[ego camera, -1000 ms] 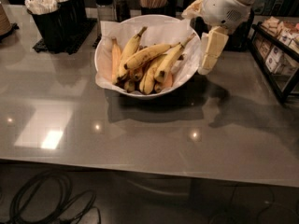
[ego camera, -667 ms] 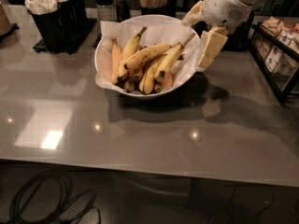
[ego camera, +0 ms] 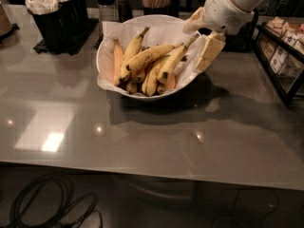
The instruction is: Pick banana from white bowl
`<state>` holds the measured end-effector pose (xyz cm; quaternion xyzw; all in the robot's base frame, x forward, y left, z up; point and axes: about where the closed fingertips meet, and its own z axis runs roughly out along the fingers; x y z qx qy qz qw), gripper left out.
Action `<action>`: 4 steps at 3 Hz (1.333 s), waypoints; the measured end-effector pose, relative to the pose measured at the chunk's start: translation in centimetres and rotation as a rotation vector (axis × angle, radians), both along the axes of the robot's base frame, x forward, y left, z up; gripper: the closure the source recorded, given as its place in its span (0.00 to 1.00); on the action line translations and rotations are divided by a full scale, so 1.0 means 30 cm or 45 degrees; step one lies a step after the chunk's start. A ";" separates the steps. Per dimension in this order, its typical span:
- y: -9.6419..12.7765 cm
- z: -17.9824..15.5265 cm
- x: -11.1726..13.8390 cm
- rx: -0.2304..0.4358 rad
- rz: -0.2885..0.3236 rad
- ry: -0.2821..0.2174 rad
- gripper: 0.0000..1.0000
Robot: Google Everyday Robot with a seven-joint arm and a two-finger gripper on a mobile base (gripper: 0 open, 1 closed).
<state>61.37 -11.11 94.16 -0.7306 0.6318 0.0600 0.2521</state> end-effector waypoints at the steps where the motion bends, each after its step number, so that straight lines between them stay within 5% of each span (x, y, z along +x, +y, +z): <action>1: -0.001 -0.054 0.064 0.021 -0.007 -0.011 0.00; 4: 0.002 -0.122 0.148 0.018 -0.001 -0.003 0.07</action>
Offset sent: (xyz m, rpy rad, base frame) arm 0.0473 -0.0036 -0.0399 0.0400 -0.0139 -0.0138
